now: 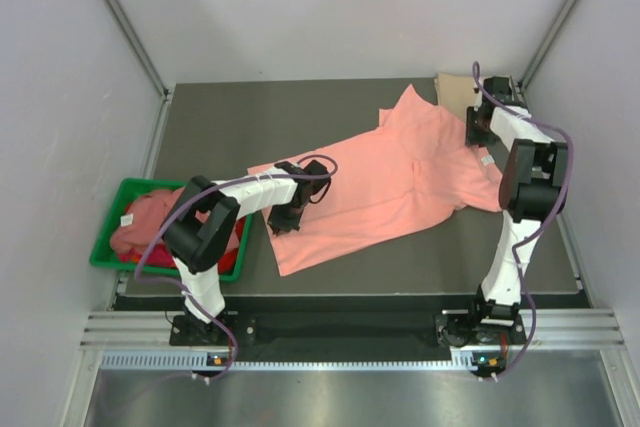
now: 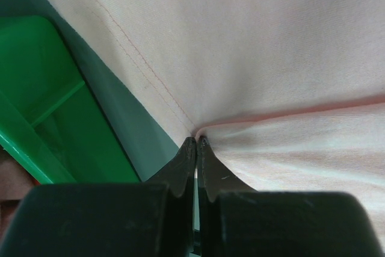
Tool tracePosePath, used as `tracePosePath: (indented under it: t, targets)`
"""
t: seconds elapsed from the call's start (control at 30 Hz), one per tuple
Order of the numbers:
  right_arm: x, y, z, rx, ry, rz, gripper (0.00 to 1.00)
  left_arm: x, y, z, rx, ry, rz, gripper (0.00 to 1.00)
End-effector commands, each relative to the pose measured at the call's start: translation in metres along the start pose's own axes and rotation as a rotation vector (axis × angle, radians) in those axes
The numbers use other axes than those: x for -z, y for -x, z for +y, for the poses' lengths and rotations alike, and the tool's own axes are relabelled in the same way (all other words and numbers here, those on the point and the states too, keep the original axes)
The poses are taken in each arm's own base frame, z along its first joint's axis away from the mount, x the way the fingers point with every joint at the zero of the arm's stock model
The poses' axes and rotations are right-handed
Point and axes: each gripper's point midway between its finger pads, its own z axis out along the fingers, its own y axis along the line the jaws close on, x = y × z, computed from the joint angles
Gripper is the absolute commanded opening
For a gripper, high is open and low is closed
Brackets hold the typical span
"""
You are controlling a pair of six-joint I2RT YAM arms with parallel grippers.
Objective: Fold and stack the t-shirts
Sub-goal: Fold the tshirt
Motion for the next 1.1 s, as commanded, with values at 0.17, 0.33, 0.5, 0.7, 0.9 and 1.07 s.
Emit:
tracePosePath:
  t: [0.17, 0.33, 0.5, 0.7, 0.9, 1.07]
  targets:
    - [-0.005, 0.012, 0.002, 0.067, 0.097, -0.001, 0.34, -0.008, -0.014, 0.006, -0.03, 0.032, 0.039, 0.0]
    - [-0.01, 0.003, 0.008, 0.074, 0.129, 0.022, 0.32, -0.007, -0.013, 0.007, -0.028, 0.031, 0.037, 0.0]
    - [-0.013, -0.003, 0.012, 0.055, 0.144, 0.028, 0.3, -0.011, -0.016, 0.006, -0.04, 0.037, 0.052, 0.0]
    - [-0.014, 0.002, 0.007, 0.074, 0.115, 0.002, 0.13, -0.013, -0.017, 0.008, -0.044, 0.05, 0.052, 0.0]
    - [-0.002, 0.026, 0.026, 0.162, 0.109, -0.085, 0.0, -0.012, -0.015, 0.008, -0.041, 0.048, 0.05, 0.0]
    - [0.0, 0.037, 0.026, 0.227, 0.039, -0.117, 0.0, -0.014, -0.019, 0.009, -0.042, 0.057, 0.06, 0.0]
